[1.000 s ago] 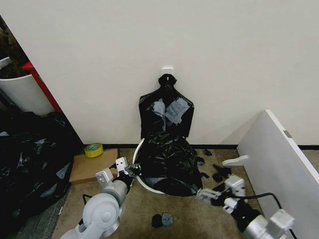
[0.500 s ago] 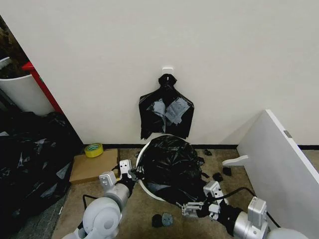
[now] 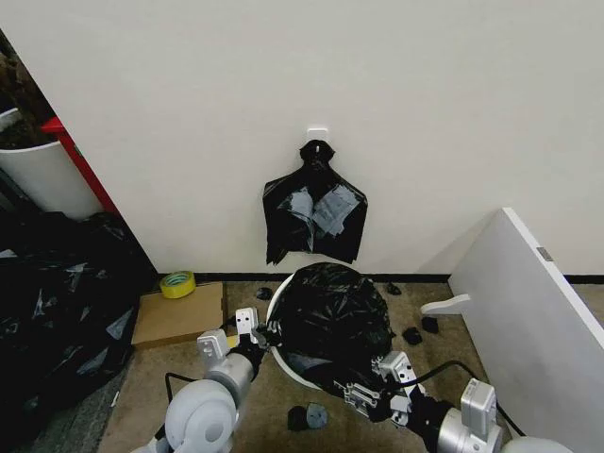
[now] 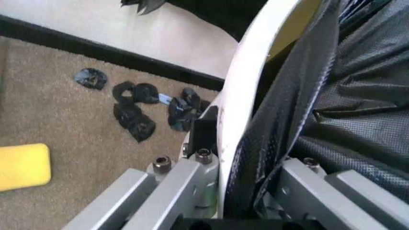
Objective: Place the garbage bag over the trash bin.
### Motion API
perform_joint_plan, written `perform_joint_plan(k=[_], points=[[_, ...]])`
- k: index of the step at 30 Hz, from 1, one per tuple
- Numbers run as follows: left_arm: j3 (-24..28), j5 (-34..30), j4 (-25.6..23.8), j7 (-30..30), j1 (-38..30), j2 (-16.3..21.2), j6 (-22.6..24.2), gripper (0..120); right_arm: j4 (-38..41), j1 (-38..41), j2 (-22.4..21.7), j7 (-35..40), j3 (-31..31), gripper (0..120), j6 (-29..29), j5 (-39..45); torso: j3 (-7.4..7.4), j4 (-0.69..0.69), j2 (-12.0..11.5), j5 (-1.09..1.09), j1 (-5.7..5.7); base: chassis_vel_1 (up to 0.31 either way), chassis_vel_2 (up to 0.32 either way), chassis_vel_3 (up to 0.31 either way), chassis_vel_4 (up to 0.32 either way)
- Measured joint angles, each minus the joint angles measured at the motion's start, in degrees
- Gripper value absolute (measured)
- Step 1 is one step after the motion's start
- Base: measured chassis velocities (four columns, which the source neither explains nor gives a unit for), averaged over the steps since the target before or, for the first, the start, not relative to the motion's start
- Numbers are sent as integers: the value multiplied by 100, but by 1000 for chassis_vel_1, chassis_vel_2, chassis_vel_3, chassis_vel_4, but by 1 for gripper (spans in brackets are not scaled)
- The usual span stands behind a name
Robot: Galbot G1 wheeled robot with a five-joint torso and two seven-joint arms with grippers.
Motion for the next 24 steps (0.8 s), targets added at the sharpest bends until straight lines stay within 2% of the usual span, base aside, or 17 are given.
perform_joint_plan(k=[2,6,9,15,24], points=[[-42,-5,-20,0,10,10,0,1,0,-38,-18,11,-18,26,-14,-20,0,0,0,0,0,0,0,0,0],[-98,-23,-30,2,9,5,0,1,2,-41,-22,20,-27,15,-20,-56,0,0,0,0,0,0,0,0,0],[-154,-139,-76,-23,-52,24,35,1,3,-36,20,31,-46,0,-19,-135,0,0,0,0,0,0,0,0,0],[-104,-162,-136,-40,-68,18,58,1,4,-50,58,36,-132,0,20,-305,0,0,0,0,0,0,0,0,0],[29,-215,-18,-213,-111,-101,37,1,5,-56,97,-311,-399,0,445,-781,0,1,0,0,0,0,0,0,0]])
